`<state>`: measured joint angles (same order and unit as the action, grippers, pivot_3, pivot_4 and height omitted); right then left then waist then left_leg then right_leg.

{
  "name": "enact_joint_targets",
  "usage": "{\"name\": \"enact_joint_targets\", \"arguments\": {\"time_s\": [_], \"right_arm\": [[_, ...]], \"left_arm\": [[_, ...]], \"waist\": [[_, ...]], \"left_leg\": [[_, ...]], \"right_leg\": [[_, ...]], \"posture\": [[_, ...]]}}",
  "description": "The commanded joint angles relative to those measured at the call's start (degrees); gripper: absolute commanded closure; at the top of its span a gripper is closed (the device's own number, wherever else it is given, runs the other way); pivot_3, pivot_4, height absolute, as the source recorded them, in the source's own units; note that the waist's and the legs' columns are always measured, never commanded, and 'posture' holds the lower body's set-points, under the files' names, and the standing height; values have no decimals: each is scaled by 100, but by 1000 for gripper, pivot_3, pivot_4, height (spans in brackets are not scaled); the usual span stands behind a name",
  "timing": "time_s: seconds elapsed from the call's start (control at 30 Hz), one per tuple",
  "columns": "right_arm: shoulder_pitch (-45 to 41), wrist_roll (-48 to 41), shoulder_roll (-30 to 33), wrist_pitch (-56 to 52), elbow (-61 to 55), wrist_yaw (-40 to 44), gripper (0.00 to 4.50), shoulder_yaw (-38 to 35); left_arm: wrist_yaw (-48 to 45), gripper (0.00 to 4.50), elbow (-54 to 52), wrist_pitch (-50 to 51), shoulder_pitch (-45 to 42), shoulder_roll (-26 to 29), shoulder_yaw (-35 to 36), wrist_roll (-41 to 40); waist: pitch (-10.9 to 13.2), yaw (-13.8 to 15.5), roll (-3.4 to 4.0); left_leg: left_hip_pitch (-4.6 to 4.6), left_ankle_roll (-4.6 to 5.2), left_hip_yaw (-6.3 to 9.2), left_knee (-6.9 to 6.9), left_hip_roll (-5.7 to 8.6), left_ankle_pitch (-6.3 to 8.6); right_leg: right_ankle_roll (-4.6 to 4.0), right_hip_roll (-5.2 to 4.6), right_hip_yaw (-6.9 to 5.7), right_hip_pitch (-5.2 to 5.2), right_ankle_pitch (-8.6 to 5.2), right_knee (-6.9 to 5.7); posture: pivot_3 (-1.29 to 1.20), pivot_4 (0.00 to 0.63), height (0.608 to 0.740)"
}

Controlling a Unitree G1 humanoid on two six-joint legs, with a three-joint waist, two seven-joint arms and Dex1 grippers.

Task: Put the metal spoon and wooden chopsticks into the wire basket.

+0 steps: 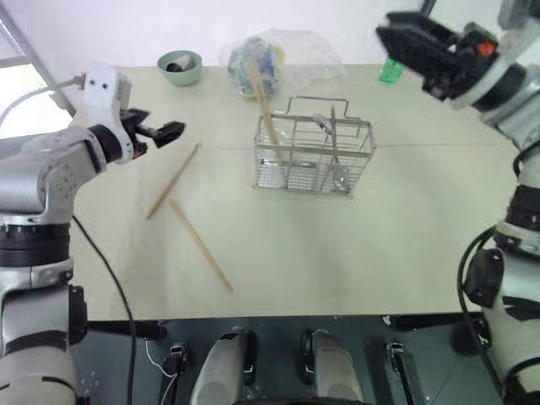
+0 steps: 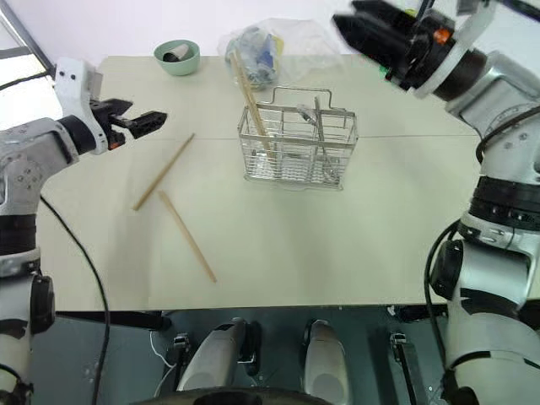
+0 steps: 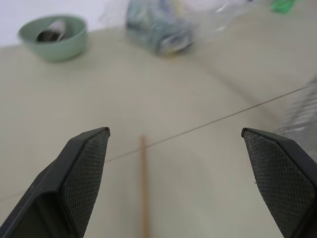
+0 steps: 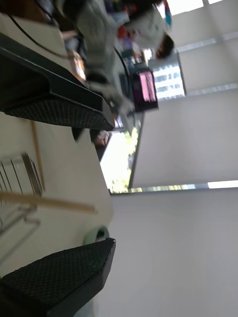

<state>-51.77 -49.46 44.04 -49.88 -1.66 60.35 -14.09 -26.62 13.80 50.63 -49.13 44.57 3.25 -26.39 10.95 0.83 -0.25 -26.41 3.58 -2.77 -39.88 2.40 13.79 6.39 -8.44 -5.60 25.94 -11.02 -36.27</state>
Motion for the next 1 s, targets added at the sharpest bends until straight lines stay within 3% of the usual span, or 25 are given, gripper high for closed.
{"name": "enact_joint_targets", "arguments": {"time_s": [0.03,0.23,0.4,0.7,0.8,1.0], "right_arm": [[404,-386,268,-300,-631,459,972,61],[836,-347,313,-253,-874,328,972,60],[1198,-483,409,-304,-1205,241,972,-59],[1708,-674,583,-307,-1641,-66,972,-357],[1778,-739,585,-323,-1692,-189,928,-430],[1844,-791,606,-311,-1725,-333,928,-483]], "left_arm": [[-346,0,1148,-393,-569,-172,-436,608],[-1066,0,3540,-1544,-1570,-795,-1059,1548],[-1019,0,5219,-2453,-2277,-1231,-1188,2213],[-819,0,6170,-2698,-2555,-1530,-1008,2789],[-609,860,6217,-2826,-2509,-1540,-1033,2987],[-462,3943,6249,-2940,-2523,-1586,-844,3042]], "waist": [[1,5,-2],[3,32,-11],[5,-10,-14],[7,1,-20],[6,6,-21],[6,-6,-22]], "left_leg": [[-1,2,-2,-7,2,1],[-14,0,0,-14,5,4],[-52,-9,-8,-18,5,-3],[-73,1,-4,-23,4,3],[-73,2,-3,-25,4,5],[-72,2,-3,-25,4,5]], "right_leg": [[1,-5,-2,-3,1,1],[12,-13,1,11,9,8],[17,-21,1,50,13,9],[19,-29,1,69,19,7],[20,-32,1,67,21,9],[19,-31,1,69,22,8]], "posture": [[0,150,686],[0,150,686],[0,150,686],[0,150,686],[0,150,686],[0,150,686]]}}
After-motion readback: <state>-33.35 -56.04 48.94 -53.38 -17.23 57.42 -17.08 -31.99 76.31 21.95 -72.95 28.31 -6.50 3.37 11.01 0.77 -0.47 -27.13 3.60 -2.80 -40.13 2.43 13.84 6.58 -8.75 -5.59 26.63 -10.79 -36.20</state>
